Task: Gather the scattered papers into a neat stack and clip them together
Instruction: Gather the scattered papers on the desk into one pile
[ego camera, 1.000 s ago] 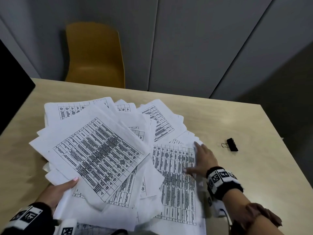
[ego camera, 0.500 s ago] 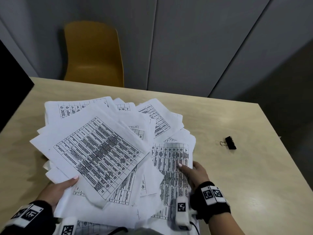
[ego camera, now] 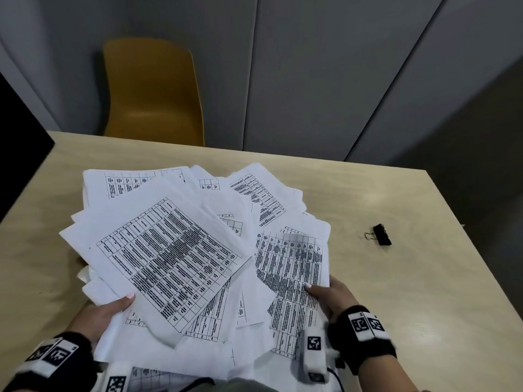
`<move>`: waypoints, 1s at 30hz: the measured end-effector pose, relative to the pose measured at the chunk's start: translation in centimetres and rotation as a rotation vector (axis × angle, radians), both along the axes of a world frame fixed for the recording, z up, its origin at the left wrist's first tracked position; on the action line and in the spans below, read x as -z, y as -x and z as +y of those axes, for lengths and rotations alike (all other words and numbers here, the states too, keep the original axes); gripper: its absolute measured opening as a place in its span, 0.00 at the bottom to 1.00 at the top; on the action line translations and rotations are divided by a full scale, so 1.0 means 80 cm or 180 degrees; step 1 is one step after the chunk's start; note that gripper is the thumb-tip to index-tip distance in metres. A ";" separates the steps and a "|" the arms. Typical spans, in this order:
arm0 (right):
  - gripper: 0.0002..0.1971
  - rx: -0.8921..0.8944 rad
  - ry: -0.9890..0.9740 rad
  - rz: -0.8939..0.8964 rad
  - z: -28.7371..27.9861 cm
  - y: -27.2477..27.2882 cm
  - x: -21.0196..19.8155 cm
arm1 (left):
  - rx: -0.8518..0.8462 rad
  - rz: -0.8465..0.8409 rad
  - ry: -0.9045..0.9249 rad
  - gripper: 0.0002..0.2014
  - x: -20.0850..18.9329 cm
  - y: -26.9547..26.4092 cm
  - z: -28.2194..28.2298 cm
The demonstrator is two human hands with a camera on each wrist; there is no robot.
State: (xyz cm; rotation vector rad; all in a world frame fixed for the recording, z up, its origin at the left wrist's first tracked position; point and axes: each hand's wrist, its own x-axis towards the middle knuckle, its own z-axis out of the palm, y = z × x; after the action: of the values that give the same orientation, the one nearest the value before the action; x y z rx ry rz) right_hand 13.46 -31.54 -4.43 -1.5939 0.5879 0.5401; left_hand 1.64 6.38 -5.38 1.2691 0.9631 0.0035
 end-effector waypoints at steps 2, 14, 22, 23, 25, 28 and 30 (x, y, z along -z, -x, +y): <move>0.14 0.0280 0.0538 -0.0229 -0.004 0.001 0.006 | 0.0000 0.0047 -0.0023 0.18 0.000 -0.001 0.000; 0.09 -0.0019 0.1347 -0.0266 -0.017 0.000 -0.010 | -0.0031 0.0126 -0.0286 0.13 -0.002 -0.005 -0.007; 0.13 0.0148 0.2244 -0.1032 -0.037 -0.019 -0.059 | -0.0069 0.0133 -0.0233 0.17 0.002 -0.007 -0.007; 0.13 0.0192 0.2322 -0.1146 -0.038 -0.019 -0.068 | -0.0073 0.0155 -0.0251 0.17 0.003 -0.008 -0.007; 0.13 0.0294 0.2473 -0.1360 -0.039 -0.021 -0.083 | -0.0083 0.0190 -0.0275 0.18 0.006 -0.009 -0.005; 0.12 0.0352 0.2768 -0.1726 -0.039 -0.023 -0.102 | -0.0091 0.0203 -0.0245 0.17 0.007 -0.008 -0.004; 0.11 0.0376 0.2853 -0.1964 -0.041 -0.026 -0.110 | -0.0082 0.0214 -0.0233 0.18 0.006 -0.008 -0.004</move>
State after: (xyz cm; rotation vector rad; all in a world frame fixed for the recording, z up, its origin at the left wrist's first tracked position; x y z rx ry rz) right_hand 15.55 -34.84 4.34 -2.3986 0.4562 -0.3858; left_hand 2.24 6.06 -5.86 1.3308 1.0451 0.0165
